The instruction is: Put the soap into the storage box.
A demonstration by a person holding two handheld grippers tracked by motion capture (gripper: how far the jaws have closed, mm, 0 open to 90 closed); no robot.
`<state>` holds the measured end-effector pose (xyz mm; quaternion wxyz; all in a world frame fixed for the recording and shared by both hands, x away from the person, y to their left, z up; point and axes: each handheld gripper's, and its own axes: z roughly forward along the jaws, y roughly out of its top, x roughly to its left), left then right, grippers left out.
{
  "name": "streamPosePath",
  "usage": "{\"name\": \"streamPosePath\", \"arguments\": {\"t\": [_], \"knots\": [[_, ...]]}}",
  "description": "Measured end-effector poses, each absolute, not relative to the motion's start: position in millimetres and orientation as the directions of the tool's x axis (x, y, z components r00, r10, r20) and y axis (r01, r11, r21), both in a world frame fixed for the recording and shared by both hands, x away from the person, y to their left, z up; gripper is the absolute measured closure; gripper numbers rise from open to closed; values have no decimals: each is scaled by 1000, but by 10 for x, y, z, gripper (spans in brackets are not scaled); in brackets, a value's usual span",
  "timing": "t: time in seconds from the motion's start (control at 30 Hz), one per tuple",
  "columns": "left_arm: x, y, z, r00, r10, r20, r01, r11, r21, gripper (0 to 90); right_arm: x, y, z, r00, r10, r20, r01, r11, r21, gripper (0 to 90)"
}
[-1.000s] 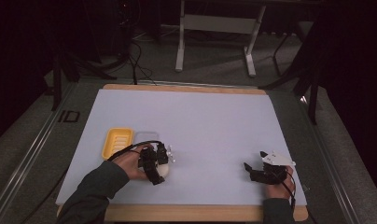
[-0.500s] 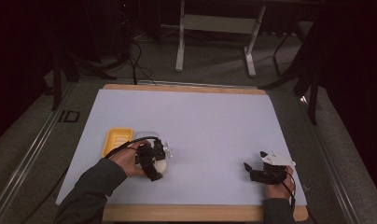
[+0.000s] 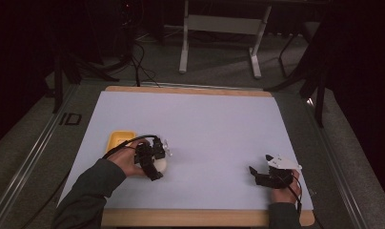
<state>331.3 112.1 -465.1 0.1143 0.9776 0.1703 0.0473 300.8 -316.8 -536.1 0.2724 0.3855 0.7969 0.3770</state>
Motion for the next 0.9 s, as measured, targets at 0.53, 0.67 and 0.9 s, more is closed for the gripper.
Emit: {"name": "streamPosePath", "arguments": {"t": [0.53, 0.67, 0.9], "knots": [[3389, 1185, -4587, 924, 379, 45, 358, -902, 243, 257, 3009, -3168, -5361, -555, 820, -143, 409, 418, 811, 179], [3418, 1216, -4565, 916, 398, 46, 376, -894, 244, 257, 3008, -3167, -5361, -555, 820, -143, 410, 418, 811, 179], [3461, 1272, -4539, 903, 428, 42, 407, -881, 243, 257, 3008, -3167, -5361, -555, 820, -144, 409, 419, 810, 179]]}}
